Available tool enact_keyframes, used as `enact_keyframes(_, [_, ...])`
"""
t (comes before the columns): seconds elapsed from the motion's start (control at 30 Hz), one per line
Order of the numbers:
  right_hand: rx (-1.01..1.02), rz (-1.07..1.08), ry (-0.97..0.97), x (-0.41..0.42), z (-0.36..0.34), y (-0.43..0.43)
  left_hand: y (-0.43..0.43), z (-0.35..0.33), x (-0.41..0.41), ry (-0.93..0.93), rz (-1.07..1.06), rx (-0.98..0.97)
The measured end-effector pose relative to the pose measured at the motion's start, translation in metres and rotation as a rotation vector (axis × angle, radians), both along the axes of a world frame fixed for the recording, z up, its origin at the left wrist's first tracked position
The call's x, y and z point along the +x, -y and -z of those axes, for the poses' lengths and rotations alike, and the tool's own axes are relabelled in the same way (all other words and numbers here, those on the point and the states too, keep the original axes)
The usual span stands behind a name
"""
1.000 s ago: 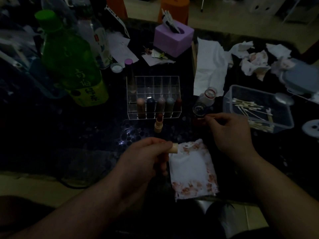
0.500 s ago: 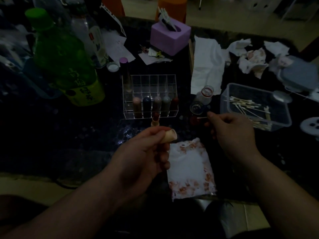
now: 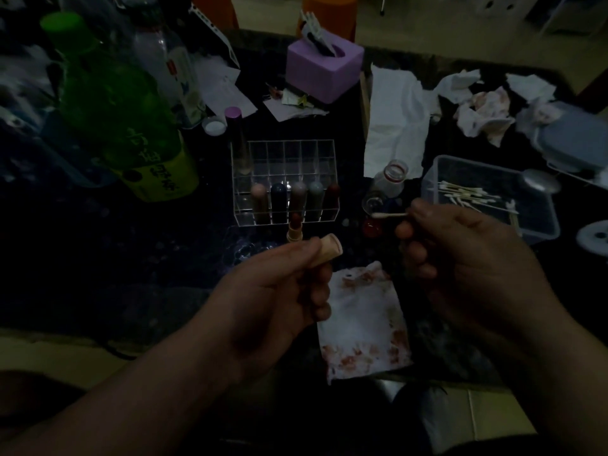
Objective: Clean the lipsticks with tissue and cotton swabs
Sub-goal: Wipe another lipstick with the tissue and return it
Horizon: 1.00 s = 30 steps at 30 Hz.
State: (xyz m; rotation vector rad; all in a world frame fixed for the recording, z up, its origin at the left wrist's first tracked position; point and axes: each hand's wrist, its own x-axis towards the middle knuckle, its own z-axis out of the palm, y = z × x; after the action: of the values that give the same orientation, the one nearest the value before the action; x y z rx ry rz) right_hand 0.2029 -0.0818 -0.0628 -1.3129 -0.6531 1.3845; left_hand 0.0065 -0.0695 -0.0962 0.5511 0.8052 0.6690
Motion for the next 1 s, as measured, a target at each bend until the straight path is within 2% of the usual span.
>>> enact_keyframes(0.17, [0.098,-0.092,0.006,-0.007,-0.022,0.031,0.008,-0.007,-0.002,0.153,0.094,0.099])
enact_keyframes(0.27, [0.148,-0.115,0.093,-0.009,-0.023,0.039,0.009,-0.005,-0.003,0.230,0.145,0.128])
enact_keyframes(0.5, [0.228,-0.112,0.166,-0.006,-0.024,0.045,0.008,0.001,0.001,0.244,0.159,0.117])
enact_keyframes(0.6, [0.279,-0.088,0.337,-0.007,-0.025,0.049,0.009,0.002,0.001,0.227,0.148,0.113])
enact_keyframes(0.8, [0.399,-0.219,0.969,-0.001,-0.019,0.047,0.008,0.000,0.001,0.086,0.113,0.154])
enact_keyframes(1.0, [0.445,-0.355,1.109,0.005,-0.016,0.040,0.007,-0.003,-0.001,0.050,0.093,0.156])
